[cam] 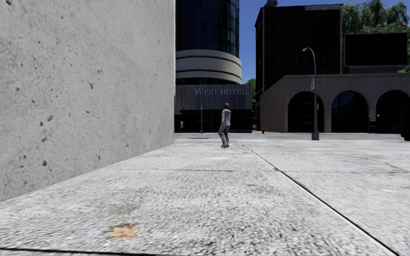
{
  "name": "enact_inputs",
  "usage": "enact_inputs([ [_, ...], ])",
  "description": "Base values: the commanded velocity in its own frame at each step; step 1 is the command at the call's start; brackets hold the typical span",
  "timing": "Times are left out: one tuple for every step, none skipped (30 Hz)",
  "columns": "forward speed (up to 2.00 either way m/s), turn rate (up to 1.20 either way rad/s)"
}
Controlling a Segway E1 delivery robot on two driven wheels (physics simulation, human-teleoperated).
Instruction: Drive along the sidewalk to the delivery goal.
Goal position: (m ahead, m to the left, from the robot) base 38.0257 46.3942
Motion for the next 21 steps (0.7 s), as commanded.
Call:
enact_inputs([
  [2.0, 0.0],
  [2.0, 0.0],
  [2.0, 0.0],
  [2.0, 0.0],
  [2.0, 0.0],
  [2.0, 0.0],
  [2.0, 0.0],
  [2.0, 0.0],
  [2.0, 0.0],
  [2.0, 0.0],
  [2.0, 0.0],
  [2.0, 0.0],
  [2.0, 0.0],
  [2.0, 0.0],
  [2.0, 0.0],
  [2.0, 0.0],
  [2.0, 0.0],
  [2.0, 0.0],
  [2.0, 0.0],
  [2.0, 0.0],
  [2.0, 0.0],
])
